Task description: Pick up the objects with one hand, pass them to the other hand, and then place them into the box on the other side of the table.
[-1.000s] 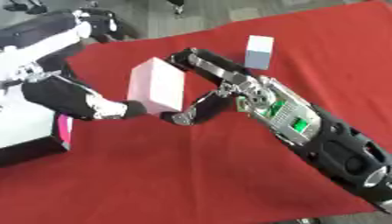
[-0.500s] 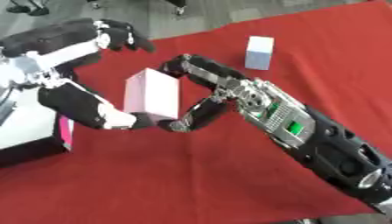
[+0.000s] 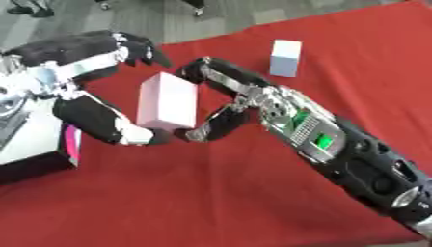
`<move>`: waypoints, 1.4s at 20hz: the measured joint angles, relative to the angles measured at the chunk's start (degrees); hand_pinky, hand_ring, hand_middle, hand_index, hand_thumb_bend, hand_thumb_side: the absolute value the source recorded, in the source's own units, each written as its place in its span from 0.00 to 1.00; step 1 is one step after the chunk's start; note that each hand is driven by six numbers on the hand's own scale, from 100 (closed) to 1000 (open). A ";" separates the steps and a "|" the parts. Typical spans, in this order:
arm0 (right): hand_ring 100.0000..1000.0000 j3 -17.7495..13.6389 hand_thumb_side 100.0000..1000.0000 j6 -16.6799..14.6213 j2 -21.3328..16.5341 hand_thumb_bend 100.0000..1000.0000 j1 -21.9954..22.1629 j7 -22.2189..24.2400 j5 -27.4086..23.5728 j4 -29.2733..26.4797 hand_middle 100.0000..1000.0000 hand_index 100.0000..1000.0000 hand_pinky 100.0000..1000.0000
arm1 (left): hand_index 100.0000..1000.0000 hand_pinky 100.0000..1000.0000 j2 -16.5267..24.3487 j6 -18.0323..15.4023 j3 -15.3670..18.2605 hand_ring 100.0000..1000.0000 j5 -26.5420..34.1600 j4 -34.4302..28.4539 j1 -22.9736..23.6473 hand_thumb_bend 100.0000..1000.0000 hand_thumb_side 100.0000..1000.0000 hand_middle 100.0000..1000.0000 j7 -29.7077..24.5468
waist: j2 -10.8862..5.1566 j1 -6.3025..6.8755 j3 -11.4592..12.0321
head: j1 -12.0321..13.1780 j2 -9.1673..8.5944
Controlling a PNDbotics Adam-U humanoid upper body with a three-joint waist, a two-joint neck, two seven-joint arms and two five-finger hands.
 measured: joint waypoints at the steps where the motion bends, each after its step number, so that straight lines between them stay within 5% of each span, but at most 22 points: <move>1: 0.61 0.00 0.01 0.01 0.00 0.20 0.00 -0.27 0.00 -0.10 0.45 0.58 0.77 | 0.87 0.83 -0.04 0.03 -0.11 0.84 -0.06 0.15 0.00 0.53 0.38 0.81 -0.16 | 0.00 0.00 -0.02 | 0.00 0.00; 11: 0.60 0.02 0.00 -0.15 0.01 0.22 0.00 -1.70 -0.65 -0.97 0.45 0.58 0.76 | 0.83 0.80 -0.73 0.51 -0.26 0.79 -0.58 1.04 0.02 0.46 0.32 0.73 0.81 | 0.00 0.00 -0.15 | -0.02 0.00; 21: 0.60 -0.05 0.00 -0.24 0.07 0.26 -0.07 -1.64 -0.89 -1.30 0.45 0.58 0.76 | 0.67 0.74 -0.98 2.53 -0.29 0.67 0.23 0.14 0.66 0.21 0.26 0.51 7.93 | 0.00 0.00 -0.19 | -0.27 -0.06; 28: 0.61 -0.05 0.00 0.13 -0.02 0.31 0.06 -1.46 -1.35 -2.07 0.45 0.59 0.75 | 0.48 0.71 -0.97 3.27 -0.59 0.54 0.50 -0.62 0.74 0.08 0.09 0.40 8.93 | 0.00 0.00 -0.26 | -0.27 -0.07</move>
